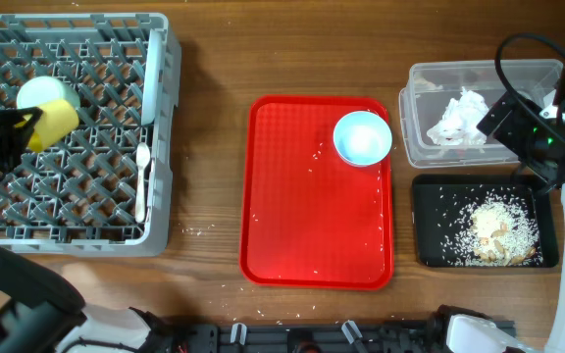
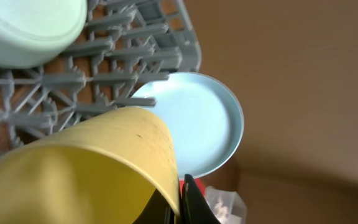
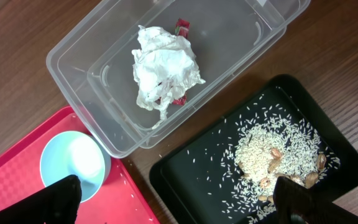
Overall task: Sort waste into correct bins and load items into the dishwasher rack
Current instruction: 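Carry the yellow cup to the dish rack and set it down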
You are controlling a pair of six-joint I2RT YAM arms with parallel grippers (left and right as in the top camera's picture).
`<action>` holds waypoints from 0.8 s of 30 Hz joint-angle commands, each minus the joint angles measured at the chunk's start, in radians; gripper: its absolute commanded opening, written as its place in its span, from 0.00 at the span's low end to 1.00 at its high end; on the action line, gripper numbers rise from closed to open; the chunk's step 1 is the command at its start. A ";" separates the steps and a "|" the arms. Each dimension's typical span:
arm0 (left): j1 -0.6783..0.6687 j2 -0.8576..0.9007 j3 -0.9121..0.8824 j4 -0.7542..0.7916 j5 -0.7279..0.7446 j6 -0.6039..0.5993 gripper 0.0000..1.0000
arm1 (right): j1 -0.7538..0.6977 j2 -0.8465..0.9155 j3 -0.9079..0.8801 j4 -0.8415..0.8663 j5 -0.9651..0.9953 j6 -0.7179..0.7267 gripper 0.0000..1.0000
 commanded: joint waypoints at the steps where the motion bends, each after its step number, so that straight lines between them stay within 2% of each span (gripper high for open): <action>1: 0.013 0.078 -0.060 0.119 0.213 0.003 0.04 | 0.000 -0.005 0.011 0.003 -0.005 0.004 1.00; 7: 0.013 0.192 -0.070 0.199 0.243 0.003 0.04 | 0.000 -0.005 0.011 0.003 -0.005 0.004 1.00; 18: 0.016 0.282 -0.070 0.209 0.239 0.003 0.04 | 0.000 -0.005 0.011 0.003 -0.005 0.004 1.00; 24: 0.062 0.282 -0.070 0.100 0.064 0.003 0.05 | 0.000 -0.005 0.011 0.003 -0.005 0.004 1.00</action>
